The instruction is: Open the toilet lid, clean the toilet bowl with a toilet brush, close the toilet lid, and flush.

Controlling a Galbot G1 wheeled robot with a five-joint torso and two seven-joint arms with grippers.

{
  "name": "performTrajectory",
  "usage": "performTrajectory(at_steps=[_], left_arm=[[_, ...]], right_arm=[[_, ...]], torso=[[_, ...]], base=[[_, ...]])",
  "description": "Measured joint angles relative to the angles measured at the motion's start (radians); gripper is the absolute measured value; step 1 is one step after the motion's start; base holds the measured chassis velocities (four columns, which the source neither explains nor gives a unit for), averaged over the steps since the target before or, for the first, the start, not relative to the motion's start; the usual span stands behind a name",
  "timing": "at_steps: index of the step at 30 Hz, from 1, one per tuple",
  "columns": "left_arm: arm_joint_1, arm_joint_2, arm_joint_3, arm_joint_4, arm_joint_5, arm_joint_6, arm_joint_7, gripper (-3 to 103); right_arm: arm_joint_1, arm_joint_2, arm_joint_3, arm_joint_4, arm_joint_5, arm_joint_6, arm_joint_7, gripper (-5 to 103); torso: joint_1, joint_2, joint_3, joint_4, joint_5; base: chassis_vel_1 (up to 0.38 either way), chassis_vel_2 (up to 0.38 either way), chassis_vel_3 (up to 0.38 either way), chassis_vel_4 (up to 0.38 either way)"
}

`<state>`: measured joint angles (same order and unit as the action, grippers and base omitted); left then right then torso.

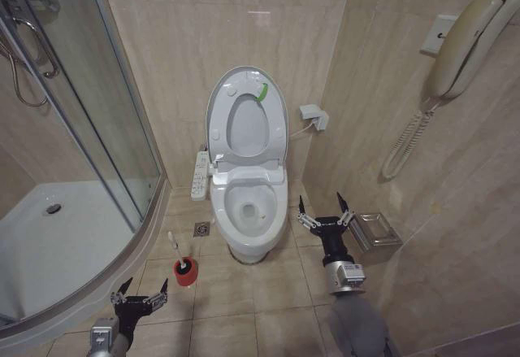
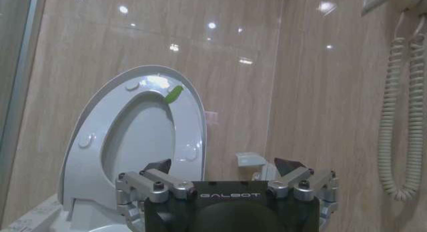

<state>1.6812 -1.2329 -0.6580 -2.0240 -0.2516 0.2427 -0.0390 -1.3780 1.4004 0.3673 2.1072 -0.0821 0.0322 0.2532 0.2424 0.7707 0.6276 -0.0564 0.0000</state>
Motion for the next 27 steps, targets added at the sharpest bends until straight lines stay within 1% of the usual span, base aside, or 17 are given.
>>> performTrajectory(at_steps=[4, 6, 7, 11, 12, 17, 18, 22, 23, 26, 27], left_arm=[[0.0, 0.0, 0.001, 0.004, 0.002, -0.004, 0.0, 100], [-0.007, 0.0, 0.004, 0.038, 0.019, -0.03, 0.0, 100], [-0.007, 0.0, 0.004, 0.038, 0.019, -0.03, 0.0, 100], [-0.036, 0.001, 0.015, 0.157, 0.082, -0.12, 0.001, 100], [-0.036, 0.001, 0.015, 0.157, 0.082, -0.12, 0.001, 100], [-0.074, 0.004, 0.031, 0.317, 0.166, -0.243, 0.001, 100], [-0.074, 0.004, 0.031, 0.317, 0.166, -0.243, 0.001, 100], [-0.107, 0.006, 0.044, 0.454, 0.238, -0.348, 0.001, 100], [-0.107, 0.006, 0.044, 0.454, 0.238, -0.348, 0.001, 100], [-0.132, 0.007, 0.053, 0.557, 0.292, -0.426, 0.001, 100], [-0.132, 0.007, 0.053, 0.557, 0.292, -0.426, 0.001, 100]], right_arm=[[0.0, 0.0, 0.0, 0.0, 0.0, 0.0, 0.0, 100], [0.0, 0.0, 0.0, 0.0, 0.0, 0.0, 0.0, 100], [0.0, 0.0, 0.0, 0.0, 0.0, 0.0, 0.0, 100], [0.0, 0.0, 0.0, 0.0, 0.0, 0.0, 0.0, 100], [0.0, 0.0, 0.0, 0.0, 0.0, 0.0, 0.0, 100], [0.0, 0.0, 0.0, 0.0, 0.0, 0.0, 0.0, 100], [0.0, 0.0, 0.0, 0.0, 0.0, 0.0, 0.0, 100], [0.0, 0.0, 0.0, 0.0, 0.0, 0.0, 0.0, 100], [0.0, 0.0, 0.0, 0.0, 0.0, 0.0, 0.0, 100], [0.0, 0.0, 0.0, 0.0, 0.0, 0.0, 0.0, 100], [0.0, 0.0, 0.0, 0.0, 0.0, 0.0, 0.0, 100]], torso=[[0.0, 0.0, 0.0, -0.0002, 0.0002], [0.0, 0.0, 0.0, -0.0001, 0.0001], [0.0, 0.0, 0.0, -0.0001, 0.0001], [0.0, 0.0, 0.0, 0.0, 0.0], [0.0, 0.0, 0.0, 0.0, 0.0], [0.0, 0.0, 0.0, 0.0, 0.0], [0.0, 0.0, 0.0, 0.0, 0.0], [0.0, 0.0, 0.0, -0.0001, -0.0001], [0.0, 0.0, 0.0, -0.0001, -0.0001], [0.0, 0.0, 0.0, 0.0, -0.0001], [0.0, 0.0, 0.0, 0.0, -0.0001]], base=[[0.0, 0.0, 0.0, 0.0], [0.0, 0.0, 0.0, 0.0], [0.0, 0.0, 0.0, 0.0], [0.0, 0.0, 0.0, 0.0], [0.0, 0.0, 0.0, 0.0], [0.0, 0.0, 0.0, 0.0], [0.0, 0.0, 0.0, 0.0], [0.0, 0.0, 0.0, 0.0], [0.0, 0.0, 0.0, 0.0], [0.0, 0.0, 0.0, 0.0], [0.0, 0.0, 0.0, 0.0]])
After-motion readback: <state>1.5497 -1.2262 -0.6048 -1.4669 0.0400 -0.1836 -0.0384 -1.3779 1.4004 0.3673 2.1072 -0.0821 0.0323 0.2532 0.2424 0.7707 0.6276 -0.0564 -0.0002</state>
